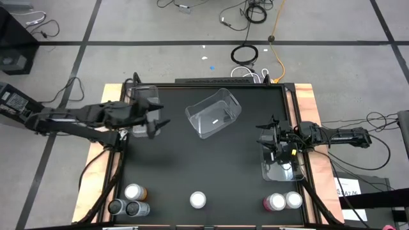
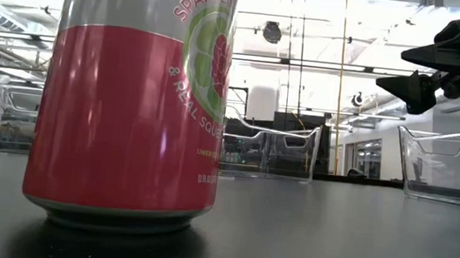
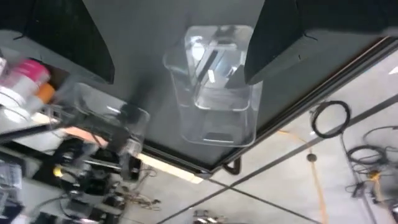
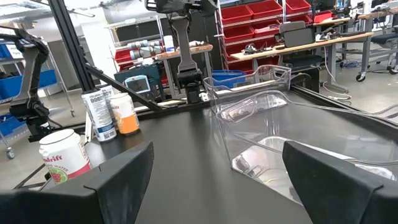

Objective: Sort soda cans
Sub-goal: Move the top transparent bin to the center

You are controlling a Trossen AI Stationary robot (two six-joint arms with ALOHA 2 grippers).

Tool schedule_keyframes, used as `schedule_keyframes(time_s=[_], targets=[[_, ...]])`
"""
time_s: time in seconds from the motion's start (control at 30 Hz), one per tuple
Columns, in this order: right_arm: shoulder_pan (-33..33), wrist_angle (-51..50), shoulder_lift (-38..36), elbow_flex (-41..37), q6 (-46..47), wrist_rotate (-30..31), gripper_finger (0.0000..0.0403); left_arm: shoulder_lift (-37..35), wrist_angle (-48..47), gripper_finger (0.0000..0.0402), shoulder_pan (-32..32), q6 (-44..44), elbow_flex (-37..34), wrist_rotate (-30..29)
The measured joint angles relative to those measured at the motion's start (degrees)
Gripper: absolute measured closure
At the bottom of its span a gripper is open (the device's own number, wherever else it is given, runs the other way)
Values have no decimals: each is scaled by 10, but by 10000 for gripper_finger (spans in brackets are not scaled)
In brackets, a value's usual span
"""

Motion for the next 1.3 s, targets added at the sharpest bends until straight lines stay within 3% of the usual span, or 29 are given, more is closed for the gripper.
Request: schedule_keyframes(time_s=[0.23,0.3,0.53,0.93,1.13,1.3], targets=[[0,0,0,0,0,0,53,100,17,34,65,-50,5,1],[0,0,0,0,0,0,53,135,16,34,90,-51,22,26],[0,0,0,0,0,0,53,273,-11,34,172,8,137,132],[0,0,0,0,0,0,53,513,-189,34,278,174,362,214],[0,0,0,0,0,0,53,618,-246,34,290,211,428,240],[0,0,0,0,0,0,53,666,-253,34,288,219,464,275]])
